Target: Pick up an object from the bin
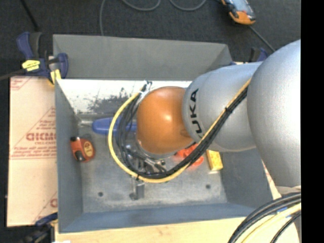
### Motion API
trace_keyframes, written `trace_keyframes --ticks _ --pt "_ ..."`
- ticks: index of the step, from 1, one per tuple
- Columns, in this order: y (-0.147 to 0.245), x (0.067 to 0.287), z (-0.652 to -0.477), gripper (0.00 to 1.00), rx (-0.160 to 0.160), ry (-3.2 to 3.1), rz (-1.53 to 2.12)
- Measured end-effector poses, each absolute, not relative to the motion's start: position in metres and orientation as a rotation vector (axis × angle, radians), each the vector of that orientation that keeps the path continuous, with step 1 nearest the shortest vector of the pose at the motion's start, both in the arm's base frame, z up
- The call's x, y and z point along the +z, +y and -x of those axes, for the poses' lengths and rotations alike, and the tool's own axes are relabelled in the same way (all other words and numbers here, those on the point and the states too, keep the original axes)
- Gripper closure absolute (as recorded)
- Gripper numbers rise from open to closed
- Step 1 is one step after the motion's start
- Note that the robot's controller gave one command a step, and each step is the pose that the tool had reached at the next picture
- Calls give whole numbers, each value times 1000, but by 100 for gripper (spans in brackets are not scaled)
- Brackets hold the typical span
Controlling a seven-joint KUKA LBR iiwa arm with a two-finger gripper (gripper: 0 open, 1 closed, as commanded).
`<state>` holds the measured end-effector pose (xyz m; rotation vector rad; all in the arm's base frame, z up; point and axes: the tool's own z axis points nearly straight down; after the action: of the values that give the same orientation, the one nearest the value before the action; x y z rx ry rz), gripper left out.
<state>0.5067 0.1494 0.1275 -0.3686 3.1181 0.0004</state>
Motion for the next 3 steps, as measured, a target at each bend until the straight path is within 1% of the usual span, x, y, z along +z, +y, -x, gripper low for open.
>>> trace_keyframes --ticks 1,2,3 --pt "148 161 -520 0 -3 3125 380" --pt "139 172 -496 0 3 3106 394" --pt "125 144 -516 0 3 3125 311"
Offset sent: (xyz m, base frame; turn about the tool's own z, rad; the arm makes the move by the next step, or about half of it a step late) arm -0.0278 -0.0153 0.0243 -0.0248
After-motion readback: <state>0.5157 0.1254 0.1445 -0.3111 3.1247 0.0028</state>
